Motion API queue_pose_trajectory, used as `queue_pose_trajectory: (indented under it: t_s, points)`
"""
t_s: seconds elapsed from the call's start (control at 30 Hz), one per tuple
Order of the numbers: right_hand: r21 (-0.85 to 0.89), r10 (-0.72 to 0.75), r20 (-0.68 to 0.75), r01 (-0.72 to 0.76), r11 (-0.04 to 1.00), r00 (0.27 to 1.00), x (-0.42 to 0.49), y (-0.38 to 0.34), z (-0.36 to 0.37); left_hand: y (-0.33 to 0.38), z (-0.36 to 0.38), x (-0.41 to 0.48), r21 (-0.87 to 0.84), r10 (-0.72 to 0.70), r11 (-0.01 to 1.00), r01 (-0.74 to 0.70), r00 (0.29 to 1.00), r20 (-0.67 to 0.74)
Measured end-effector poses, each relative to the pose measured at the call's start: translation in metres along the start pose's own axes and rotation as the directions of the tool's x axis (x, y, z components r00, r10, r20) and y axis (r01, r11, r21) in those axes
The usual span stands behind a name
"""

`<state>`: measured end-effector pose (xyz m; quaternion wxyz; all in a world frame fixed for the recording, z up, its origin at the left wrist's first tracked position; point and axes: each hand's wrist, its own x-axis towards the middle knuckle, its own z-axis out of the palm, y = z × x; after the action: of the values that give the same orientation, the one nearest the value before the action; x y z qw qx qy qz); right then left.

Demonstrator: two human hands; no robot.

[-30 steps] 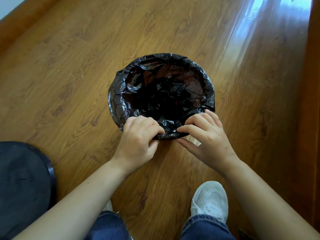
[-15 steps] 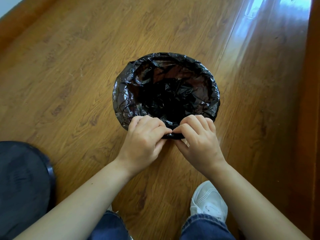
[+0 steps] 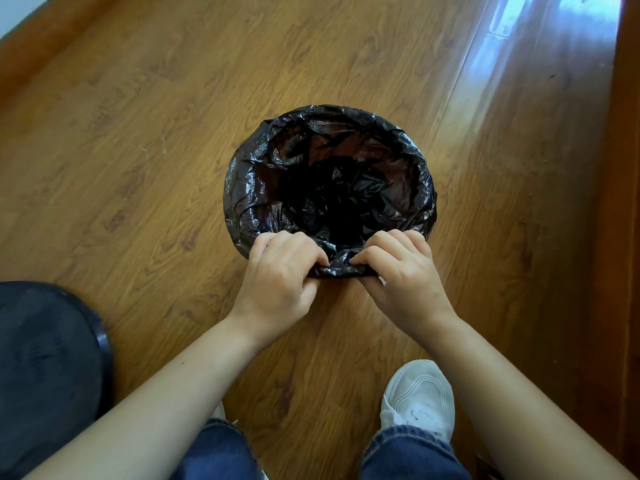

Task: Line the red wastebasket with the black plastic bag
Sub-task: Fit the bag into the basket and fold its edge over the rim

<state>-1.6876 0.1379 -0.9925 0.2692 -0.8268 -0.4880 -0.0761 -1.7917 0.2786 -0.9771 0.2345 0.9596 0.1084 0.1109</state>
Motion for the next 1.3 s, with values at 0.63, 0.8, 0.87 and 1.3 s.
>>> queue_pose_trajectory:
  t_s: [0.63, 0.8, 0.87, 1.3]
  points:
    - [-0.074, -0.007, -0.028, 0.005, 0.997, 1.000, -0.008, 0.012, -0.010, -0.001, 0.001, 0.001, 0.047, 0.081, 0.996, -0.082, 0.997, 0.019]
    - [-0.058, -0.031, -0.001, 0.031, 0.998, 1.000, -0.005, 0.004, -0.003, -0.004, -0.001, 0.003, 0.041, 0.067, 0.997, -0.067, 0.998, 0.016]
    - [-0.060, -0.021, 0.000, 0.021, 0.998, 1.000, -0.006, 0.004, -0.003, -0.005, -0.002, 0.002, 0.019, 0.060, 0.998, -0.061, 0.998, 0.015]
    - [0.112, 0.044, 0.123, -0.058, 0.992, 0.991, 0.009, -0.022, -0.002, -0.017, -0.012, 0.012, -0.373, -0.515, 0.836, 0.402, 0.810, -0.281]
